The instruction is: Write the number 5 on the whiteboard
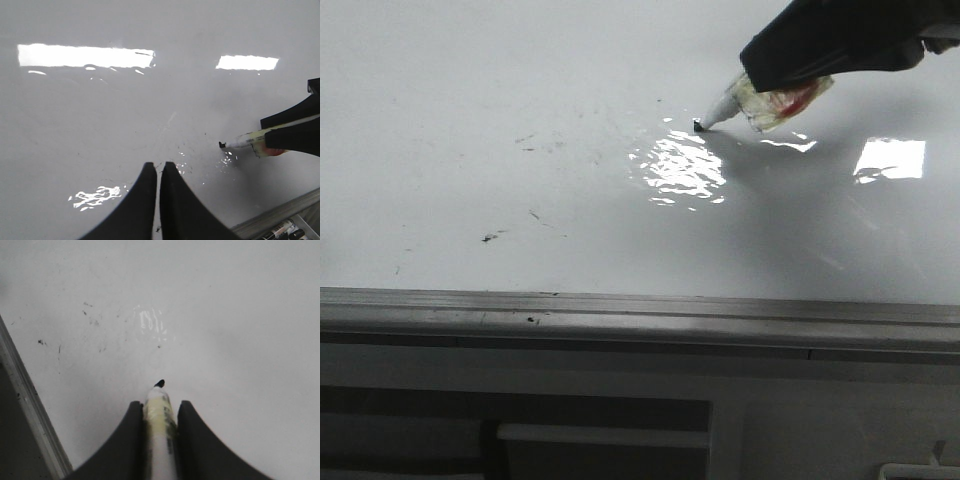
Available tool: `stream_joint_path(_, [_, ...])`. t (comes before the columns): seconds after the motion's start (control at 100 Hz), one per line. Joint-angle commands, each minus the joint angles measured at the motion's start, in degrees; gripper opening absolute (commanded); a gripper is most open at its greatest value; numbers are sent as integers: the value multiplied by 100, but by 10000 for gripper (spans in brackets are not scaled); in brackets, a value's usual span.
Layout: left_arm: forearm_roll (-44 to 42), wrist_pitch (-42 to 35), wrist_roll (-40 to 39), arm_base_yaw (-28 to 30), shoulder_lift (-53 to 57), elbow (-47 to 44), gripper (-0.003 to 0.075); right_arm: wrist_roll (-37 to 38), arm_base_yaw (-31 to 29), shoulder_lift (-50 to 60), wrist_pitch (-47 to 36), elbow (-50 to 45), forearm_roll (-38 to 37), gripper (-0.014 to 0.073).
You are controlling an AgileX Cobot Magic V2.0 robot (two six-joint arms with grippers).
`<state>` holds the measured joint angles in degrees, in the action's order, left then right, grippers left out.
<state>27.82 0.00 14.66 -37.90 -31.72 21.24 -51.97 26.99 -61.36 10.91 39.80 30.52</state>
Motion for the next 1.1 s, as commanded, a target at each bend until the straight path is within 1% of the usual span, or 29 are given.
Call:
stream_joint_path(0.0, [40, -412, -56, 13, 0, 165, -20, 3, -41, 73, -227, 51, -4, -41])
stream_joint_path(0.11, [40, -412, -56, 13, 0, 165, -20, 3, -41, 73, -182, -50, 6, -41])
stream_joint_path(0.48, [40, -412, -56, 13, 0, 165, -20, 3, -41, 73, 342, -100, 17, -41])
stream_joint_path(0.64, [40, -412, -56, 13, 0, 165, -20, 3, -58, 83, 154, -100, 17, -41])
stream_joint_path(0.79, [40, -412, -56, 13, 0, 165, -20, 3, -355, 144, 214, -100, 17, -41])
stream_joint_path(0.96, [40, -412, -56, 13, 0, 165, -20, 3, -898, 385, 673, -100, -4, -41])
stream_joint_path(1.09, [40, -412, -56, 13, 0, 165, -20, 3, -1009, 541, 1052, -100, -86, -41])
